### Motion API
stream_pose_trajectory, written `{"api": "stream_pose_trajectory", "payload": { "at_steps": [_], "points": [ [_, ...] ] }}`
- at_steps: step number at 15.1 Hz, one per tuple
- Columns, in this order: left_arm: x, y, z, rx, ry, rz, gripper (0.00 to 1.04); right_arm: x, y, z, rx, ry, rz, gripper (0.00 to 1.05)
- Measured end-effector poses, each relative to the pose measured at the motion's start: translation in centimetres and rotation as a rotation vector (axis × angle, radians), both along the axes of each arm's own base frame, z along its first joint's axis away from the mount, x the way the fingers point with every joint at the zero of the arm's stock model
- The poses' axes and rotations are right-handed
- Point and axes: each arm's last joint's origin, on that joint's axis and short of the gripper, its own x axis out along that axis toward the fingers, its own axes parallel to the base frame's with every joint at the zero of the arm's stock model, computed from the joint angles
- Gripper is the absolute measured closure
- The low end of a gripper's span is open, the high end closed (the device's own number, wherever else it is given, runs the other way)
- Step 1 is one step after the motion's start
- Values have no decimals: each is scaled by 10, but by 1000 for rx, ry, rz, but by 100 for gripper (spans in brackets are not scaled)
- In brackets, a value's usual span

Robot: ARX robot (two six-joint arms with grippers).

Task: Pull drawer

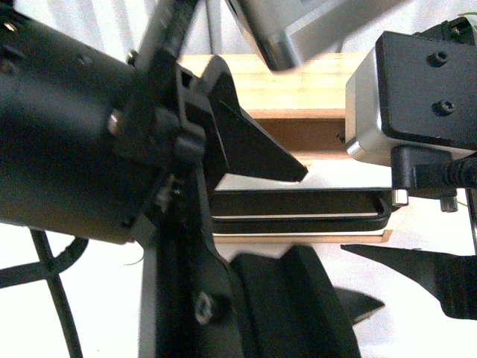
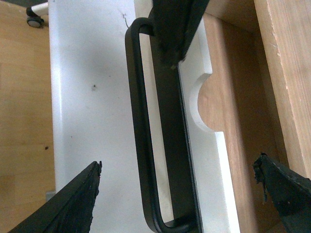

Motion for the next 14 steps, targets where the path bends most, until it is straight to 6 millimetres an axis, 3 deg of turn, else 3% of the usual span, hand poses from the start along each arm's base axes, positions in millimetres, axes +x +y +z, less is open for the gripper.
{"api": "stream_pose_trajectory", "payload": {
  "at_steps": [7, 9, 11, 14],
  "points": [
    [6, 23, 14, -130, -13, 74, 7, 3, -13, 17, 98, 6, -43, 7],
    [13, 39, 23, -214, -34, 147, 7, 8, -21, 25, 153, -19, -97, 7],
    [30, 80, 31, -358, -60, 424, 7, 21, -39, 35, 290, -42, -270, 7],
    [42, 157, 21, -525, -18, 1042, 7, 48, -83, 43, 611, -35, -793, 7]
  ]
}}
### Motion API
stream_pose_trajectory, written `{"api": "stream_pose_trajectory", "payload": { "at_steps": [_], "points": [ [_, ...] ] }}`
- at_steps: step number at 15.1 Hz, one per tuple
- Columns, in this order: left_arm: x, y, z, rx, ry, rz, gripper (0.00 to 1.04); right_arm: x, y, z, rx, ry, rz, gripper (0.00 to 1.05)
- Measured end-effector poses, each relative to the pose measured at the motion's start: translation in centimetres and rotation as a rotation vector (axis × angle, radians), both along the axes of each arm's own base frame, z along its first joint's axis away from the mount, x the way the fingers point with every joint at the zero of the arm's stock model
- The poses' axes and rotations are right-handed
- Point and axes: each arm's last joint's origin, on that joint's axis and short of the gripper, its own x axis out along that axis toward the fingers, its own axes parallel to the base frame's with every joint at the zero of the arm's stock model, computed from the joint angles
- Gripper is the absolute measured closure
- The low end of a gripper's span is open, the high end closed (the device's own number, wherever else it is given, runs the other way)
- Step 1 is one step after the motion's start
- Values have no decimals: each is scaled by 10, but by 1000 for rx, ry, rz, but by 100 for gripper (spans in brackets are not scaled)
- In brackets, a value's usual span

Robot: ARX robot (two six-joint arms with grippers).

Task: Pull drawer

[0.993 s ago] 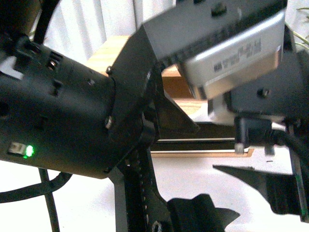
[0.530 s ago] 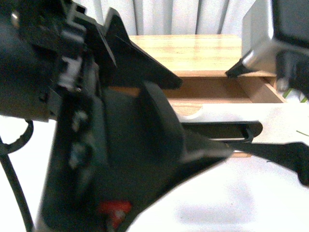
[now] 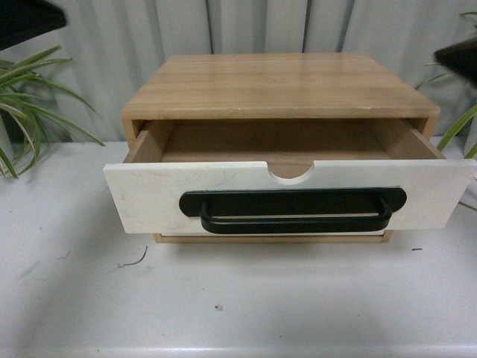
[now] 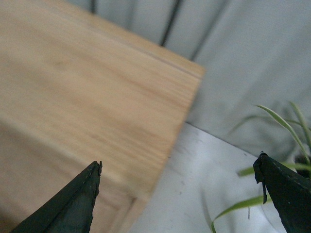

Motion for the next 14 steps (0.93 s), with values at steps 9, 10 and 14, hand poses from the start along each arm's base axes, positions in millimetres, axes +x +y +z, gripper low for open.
{"api": "stream_pose_trajectory", "payload": {
  "at_steps": [9, 10, 14],
  "points": [
    [-80, 14, -47, 144, -181, 287, 80, -106, -14, -7, 351, -213, -318, 68],
    [-88, 12, -50, 145, -186, 291, 93, -115, -14, -17, 349, -197, -322, 81],
    [-116, -4, -61, 147, -191, 272, 103, -147, -14, -43, 350, -191, -325, 103]
  ]
}}
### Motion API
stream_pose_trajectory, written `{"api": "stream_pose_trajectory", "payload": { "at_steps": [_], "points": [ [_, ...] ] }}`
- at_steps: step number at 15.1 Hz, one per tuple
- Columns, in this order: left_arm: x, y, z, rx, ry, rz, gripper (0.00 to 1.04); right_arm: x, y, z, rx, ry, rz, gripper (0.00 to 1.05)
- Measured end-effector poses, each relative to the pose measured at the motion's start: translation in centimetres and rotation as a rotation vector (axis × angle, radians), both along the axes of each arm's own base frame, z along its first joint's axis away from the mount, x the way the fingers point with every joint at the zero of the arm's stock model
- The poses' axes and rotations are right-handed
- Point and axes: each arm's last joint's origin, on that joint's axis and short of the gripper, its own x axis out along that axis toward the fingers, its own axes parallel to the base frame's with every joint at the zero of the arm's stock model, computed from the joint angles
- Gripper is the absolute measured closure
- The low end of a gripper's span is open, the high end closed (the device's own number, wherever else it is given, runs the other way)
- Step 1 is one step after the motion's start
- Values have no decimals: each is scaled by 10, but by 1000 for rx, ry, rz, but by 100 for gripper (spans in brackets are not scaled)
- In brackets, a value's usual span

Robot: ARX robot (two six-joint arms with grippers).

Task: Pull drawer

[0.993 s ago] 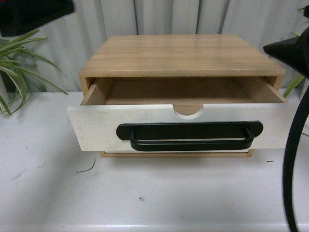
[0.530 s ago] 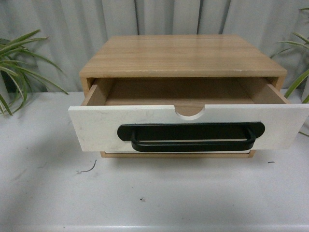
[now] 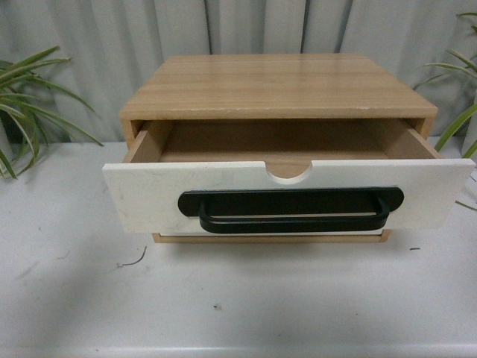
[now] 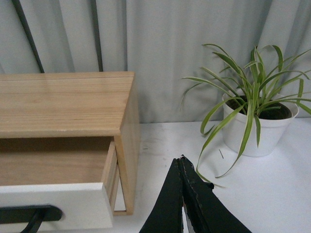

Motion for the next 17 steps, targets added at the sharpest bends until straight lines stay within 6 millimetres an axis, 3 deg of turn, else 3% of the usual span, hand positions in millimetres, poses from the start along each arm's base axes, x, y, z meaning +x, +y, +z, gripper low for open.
{"api": "stream_pose_trajectory", "payload": {
  "at_steps": [8, 13, 17],
  "points": [
    [-31, 2, -20, 0, 18, 22, 103, -38, 0, -24, 0, 11, 0, 103],
    [-45, 2, -14, 0, -11, 22, 103, -51, 0, -35, 0, 13, 0, 103],
    [-53, 2, -13, 0, -20, 22, 103, -60, 0, -32, 0, -6, 0, 103]
  ]
}}
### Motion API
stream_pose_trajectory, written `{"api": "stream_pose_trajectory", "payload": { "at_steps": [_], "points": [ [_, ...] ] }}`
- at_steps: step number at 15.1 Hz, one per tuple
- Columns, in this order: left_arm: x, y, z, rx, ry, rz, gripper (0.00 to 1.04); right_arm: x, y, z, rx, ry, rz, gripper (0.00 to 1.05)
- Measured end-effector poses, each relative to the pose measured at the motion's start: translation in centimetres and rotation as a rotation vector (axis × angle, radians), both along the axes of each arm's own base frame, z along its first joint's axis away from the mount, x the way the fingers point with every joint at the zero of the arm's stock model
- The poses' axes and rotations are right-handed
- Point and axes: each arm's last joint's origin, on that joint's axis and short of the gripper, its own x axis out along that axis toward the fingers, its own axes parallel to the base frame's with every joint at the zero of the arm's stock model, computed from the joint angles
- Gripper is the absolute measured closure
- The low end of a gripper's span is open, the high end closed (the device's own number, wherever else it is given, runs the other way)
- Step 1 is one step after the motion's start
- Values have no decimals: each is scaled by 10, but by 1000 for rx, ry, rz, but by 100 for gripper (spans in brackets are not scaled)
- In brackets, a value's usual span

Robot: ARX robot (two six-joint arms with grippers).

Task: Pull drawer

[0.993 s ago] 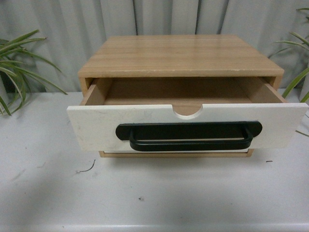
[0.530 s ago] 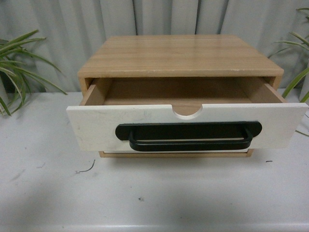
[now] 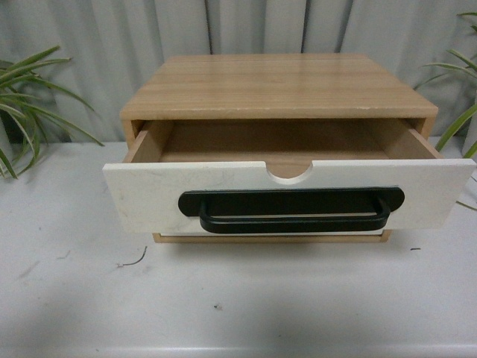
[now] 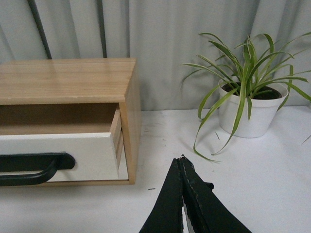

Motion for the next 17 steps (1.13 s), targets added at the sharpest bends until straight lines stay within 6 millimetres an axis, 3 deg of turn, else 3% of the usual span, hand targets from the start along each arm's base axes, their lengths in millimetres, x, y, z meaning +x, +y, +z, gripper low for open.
{"api": "stream_pose_trajectory", "payload": {
  "at_steps": [9, 11, 17],
  "points": [
    [-19, 0, -5, 0, 30, -1, 103, -13, 0, 0, 0, -5, -1, 103],
    [-19, 0, -5, 0, 20, 0, 103, -23, 0, -3, 0, 2, 0, 103],
    [-19, 0, -4, 0, 13, 0, 103, -23, 0, -3, 0, 4, -2, 103]
  ]
}}
